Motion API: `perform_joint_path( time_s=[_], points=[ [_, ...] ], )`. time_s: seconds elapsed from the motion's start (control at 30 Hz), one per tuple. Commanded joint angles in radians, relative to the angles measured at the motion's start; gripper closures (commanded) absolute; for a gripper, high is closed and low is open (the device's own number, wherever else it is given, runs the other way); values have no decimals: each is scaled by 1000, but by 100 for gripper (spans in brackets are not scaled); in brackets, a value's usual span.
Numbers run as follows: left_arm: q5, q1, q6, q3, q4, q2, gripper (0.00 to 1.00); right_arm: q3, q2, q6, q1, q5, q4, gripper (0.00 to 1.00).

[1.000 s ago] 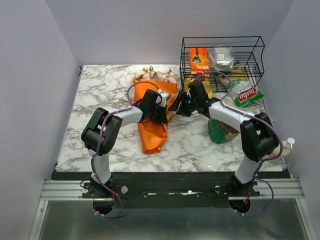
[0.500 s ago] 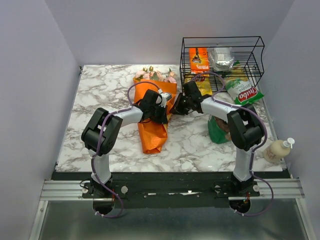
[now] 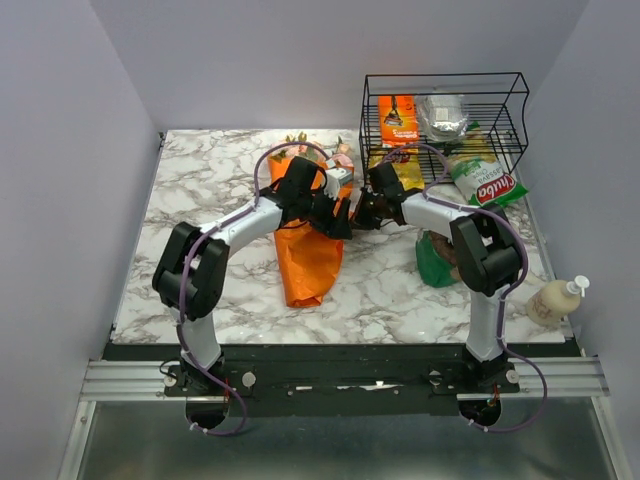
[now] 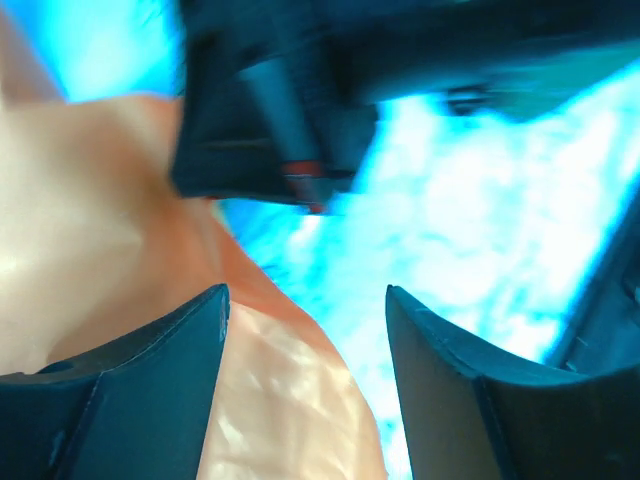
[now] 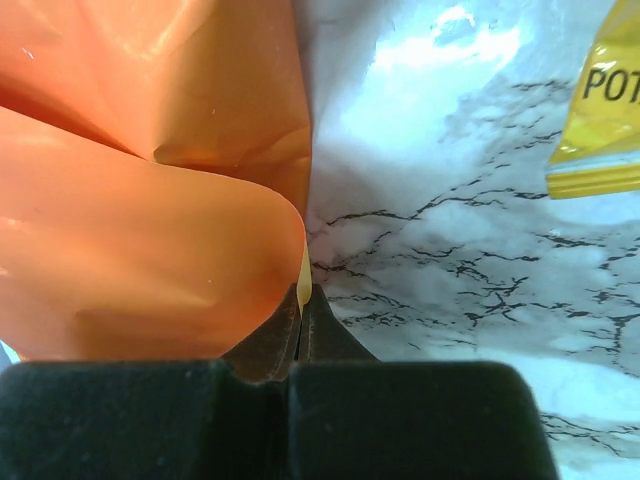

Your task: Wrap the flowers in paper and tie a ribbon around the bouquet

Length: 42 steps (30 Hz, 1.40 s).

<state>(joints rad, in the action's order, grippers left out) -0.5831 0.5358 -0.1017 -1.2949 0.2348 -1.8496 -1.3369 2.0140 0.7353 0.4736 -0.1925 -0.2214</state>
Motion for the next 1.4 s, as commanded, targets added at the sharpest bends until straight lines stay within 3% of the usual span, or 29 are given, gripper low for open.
perform_joint_path(
  time_s=[0.0, 0.1, 0.17, 0.4, 0.7, 0.9, 1.03, 1.07, 1.17, 1.37],
  points=[
    [-150, -43, 80, 2, 126, 127, 37, -30, 12, -42, -9, 31, 16, 99],
    [-28, -50, 204, 49, 199, 164, 51, -42, 19, -57, -9, 28, 20, 99],
    [47, -48, 243, 72, 230, 168, 53, -48, 26, -60, -10, 24, 20, 99],
    [132, -33, 284, 218, 138, 182, 43, -62, 22, -63, -9, 65, 22, 99],
    [143, 9, 286, 275, 94, 142, 39, -22, -38, -30, -9, 221, -27, 99],
    [131, 20, 289, 270, 110, 95, 39, -41, -8, -51, -12, 213, -48, 99],
    [112, 20, 269, 264, 117, 79, 39, -65, -11, -91, -13, 200, -61, 83],
    [103, 18, 260, 267, 113, 78, 39, -62, -24, -102, -13, 199, -62, 68],
    [86, 20, 237, 270, 103, 72, 38, -36, -96, -148, -15, 214, -78, 52],
    [86, 20, 232, 249, 109, 72, 39, 105, -308, -211, -4, 228, -93, 46]
  ],
)
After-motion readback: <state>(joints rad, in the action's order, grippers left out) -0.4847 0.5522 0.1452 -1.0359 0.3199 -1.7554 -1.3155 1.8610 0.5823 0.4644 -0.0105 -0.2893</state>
